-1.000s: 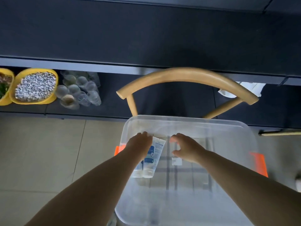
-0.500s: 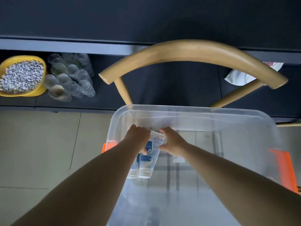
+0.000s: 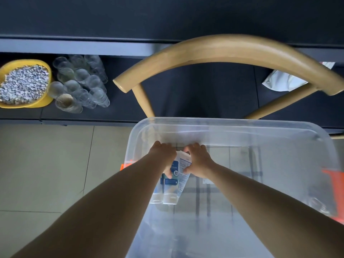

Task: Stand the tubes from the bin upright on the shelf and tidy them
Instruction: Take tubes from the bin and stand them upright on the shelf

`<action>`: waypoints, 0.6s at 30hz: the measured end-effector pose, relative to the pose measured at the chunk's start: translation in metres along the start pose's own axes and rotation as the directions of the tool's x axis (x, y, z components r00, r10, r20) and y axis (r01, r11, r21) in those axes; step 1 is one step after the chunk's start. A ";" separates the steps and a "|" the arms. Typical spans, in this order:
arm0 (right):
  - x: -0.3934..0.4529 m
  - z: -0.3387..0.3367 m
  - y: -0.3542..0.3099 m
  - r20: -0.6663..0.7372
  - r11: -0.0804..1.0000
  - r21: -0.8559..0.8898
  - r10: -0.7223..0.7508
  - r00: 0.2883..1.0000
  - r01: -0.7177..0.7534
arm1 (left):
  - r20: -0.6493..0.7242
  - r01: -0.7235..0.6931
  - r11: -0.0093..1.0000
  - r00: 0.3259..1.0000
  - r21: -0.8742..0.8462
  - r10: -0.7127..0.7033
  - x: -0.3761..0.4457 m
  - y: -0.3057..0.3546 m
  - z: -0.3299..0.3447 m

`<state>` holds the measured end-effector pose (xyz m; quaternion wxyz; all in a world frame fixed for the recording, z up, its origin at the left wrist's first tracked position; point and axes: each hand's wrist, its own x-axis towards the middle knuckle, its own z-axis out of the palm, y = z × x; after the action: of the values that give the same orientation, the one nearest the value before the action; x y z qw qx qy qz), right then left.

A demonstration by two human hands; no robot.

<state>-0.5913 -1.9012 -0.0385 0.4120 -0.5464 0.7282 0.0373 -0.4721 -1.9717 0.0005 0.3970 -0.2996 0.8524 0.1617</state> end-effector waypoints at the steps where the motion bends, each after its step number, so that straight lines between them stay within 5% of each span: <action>1: 0.000 0.000 0.000 -0.002 1.000 -0.003 0.012 1.000 -0.012 | -0.008 0.000 1.000 1.000 0.013 0.000 0.000 0.000 0.000; 7: -0.005 -0.002 0.005 0.020 0.998 0.054 0.032 0.999 -0.033 | -0.030 -0.013 0.996 0.999 0.083 0.015 -0.002 0.000 0.008; 12: -0.019 -0.019 0.030 0.196 0.994 0.084 0.057 0.979 -0.075 | -0.009 -0.081 0.993 0.997 0.080 0.082 -0.009 0.000 0.010; 18: -0.047 -0.036 0.067 0.217 0.988 0.075 0.115 0.969 -0.134 | 0.033 -0.057 0.975 0.997 -0.215 0.066 -0.022 0.004 0.004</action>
<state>-0.6635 -1.8562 -0.0114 0.5081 -0.4737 0.7139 0.0884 -0.4612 -1.9581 0.0152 0.3740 -0.3107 0.8308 0.2709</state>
